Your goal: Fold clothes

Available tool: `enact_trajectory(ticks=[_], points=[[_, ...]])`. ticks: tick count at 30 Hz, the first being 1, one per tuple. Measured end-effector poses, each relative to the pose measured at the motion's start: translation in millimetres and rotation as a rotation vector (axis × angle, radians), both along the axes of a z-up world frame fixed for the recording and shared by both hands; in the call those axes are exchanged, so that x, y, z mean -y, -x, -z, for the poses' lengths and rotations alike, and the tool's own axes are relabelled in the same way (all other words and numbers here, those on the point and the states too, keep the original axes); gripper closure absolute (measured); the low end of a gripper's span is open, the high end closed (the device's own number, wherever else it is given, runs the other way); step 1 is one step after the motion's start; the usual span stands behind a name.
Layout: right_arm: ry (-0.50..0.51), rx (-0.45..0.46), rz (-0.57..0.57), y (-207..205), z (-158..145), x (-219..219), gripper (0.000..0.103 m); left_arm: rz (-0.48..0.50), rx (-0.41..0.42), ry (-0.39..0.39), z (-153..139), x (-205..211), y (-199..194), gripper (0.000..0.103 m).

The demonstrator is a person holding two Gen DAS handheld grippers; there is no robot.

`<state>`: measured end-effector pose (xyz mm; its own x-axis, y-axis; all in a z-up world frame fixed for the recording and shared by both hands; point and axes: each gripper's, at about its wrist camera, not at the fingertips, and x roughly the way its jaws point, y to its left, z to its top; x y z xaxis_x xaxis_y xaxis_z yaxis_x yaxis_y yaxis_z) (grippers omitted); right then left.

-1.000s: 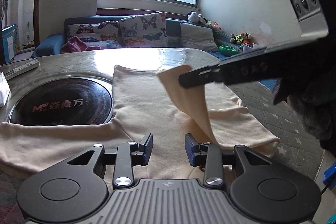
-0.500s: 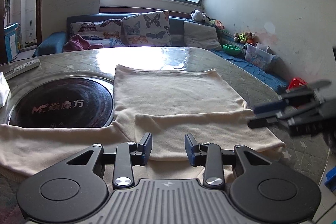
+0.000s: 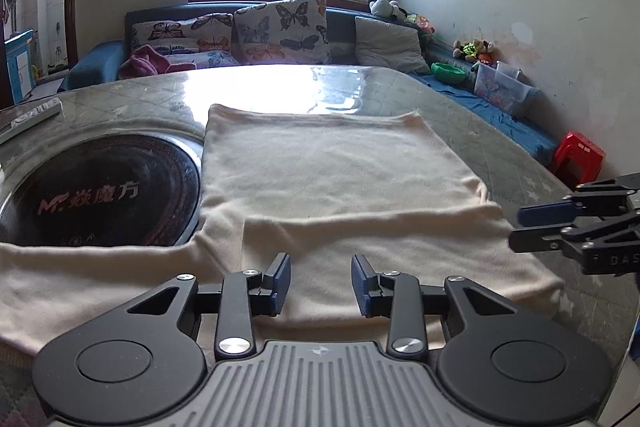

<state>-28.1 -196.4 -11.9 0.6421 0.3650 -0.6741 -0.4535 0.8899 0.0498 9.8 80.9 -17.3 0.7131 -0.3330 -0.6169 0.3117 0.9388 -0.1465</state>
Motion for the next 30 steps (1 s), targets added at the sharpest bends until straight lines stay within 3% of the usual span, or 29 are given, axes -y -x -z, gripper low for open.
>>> enact_trajectory(ticks=[6, 12, 17, 24, 30], points=[[-0.016, -0.006, -0.031, -31.4, 9.3, -14.0, 0.067, -0.054, -0.013, 0.016, 2.2, 0.9, -23.7, 0.068], [-0.019, -0.017, -0.032, -34.3, 17.6, -12.8, 0.067, -0.076, -0.023, 0.030, 6.3, -7.0, -28.4, 0.069], [-0.013, -0.001, -0.053, -28.7, 14.2, -15.9, 0.058, -0.106, 0.001, 0.042, -1.1, -17.0, -16.5, 0.069], [0.044, 0.025, -0.110, -21.2, 16.3, -31.0, 0.049, -0.282, 0.018, 0.030, -8.8, -62.1, 5.2, 0.064], [0.091, 0.045, -0.177, -14.9, 16.8, -50.6, 0.048, -0.480, 0.015, 0.011, -5.6, -109.8, 19.7, 0.057]])
